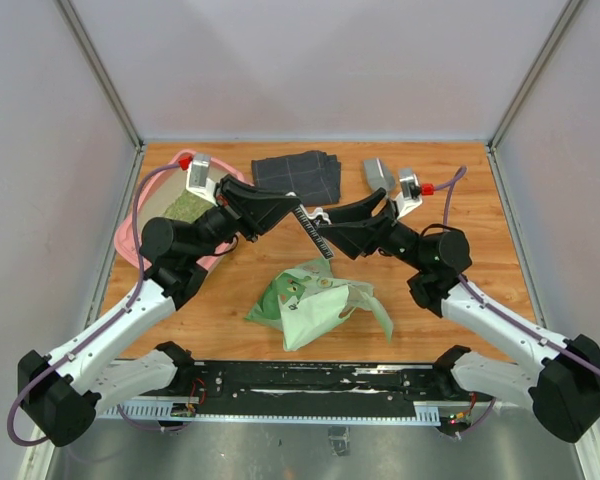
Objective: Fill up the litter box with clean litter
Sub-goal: Pick up the clamp at the center of the board.
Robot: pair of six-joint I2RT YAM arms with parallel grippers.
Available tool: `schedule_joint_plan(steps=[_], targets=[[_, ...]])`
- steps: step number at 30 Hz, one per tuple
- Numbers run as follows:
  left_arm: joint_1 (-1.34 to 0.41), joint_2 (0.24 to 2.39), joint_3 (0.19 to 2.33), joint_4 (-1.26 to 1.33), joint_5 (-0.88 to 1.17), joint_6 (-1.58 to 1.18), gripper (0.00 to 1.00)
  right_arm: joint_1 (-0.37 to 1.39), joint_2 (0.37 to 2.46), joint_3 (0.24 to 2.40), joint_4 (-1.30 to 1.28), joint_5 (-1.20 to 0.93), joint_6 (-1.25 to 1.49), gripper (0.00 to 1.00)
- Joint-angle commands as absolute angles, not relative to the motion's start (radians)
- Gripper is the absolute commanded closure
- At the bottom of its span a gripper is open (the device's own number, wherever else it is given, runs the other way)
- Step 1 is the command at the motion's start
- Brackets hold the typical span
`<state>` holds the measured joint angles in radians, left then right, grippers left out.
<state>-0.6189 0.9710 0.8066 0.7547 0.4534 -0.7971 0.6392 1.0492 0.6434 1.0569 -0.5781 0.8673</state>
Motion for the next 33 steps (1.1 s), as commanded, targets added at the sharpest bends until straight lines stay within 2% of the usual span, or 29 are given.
schedule_joint_plan(steps=[1,5,9,11,16,18,20,22,24,28,33], targets=[[-0.623,0.954,0.797,0.787,0.452,-0.818,1.0,0.66,1.064,0.67,1.143,-0.536,0.873,0.44],[-0.623,0.956,0.784,0.805,0.444,-0.832,1.0,0.68,1.075,0.675,1.167,-0.513,0.872,0.44],[-0.623,0.954,0.776,0.809,0.434,-0.832,1.0,0.695,1.086,0.678,1.189,-0.502,0.868,0.49],[-0.623,0.954,0.773,0.813,0.433,-0.836,1.0,0.703,1.092,0.682,1.203,-0.501,0.868,0.59],[-0.623,0.956,0.768,0.818,0.433,-0.842,1.0,0.713,1.118,0.676,1.293,-0.514,0.87,0.96],[-0.623,0.949,0.76,0.811,0.422,-0.841,0.99,0.714,1.123,0.662,1.343,-0.513,0.87,0.99],[-0.623,0.937,0.752,0.793,0.398,-0.831,0.88,0.714,1.121,0.655,1.361,-0.513,0.862,0.99],[-0.623,0.919,0.755,0.708,0.376,-0.794,0.67,0.714,1.105,0.648,1.305,-0.489,0.836,0.99],[-0.623,0.885,0.769,0.583,0.336,-0.726,0.5,0.712,1.076,0.63,1.238,-0.459,0.795,0.99],[-0.623,0.828,0.8,0.378,0.279,-0.597,0.4,0.707,1.053,0.645,1.16,-0.497,0.757,0.99],[-0.623,0.831,0.796,0.432,0.39,-0.616,0.36,0.707,1.092,0.666,1.214,-0.604,0.745,0.99]])
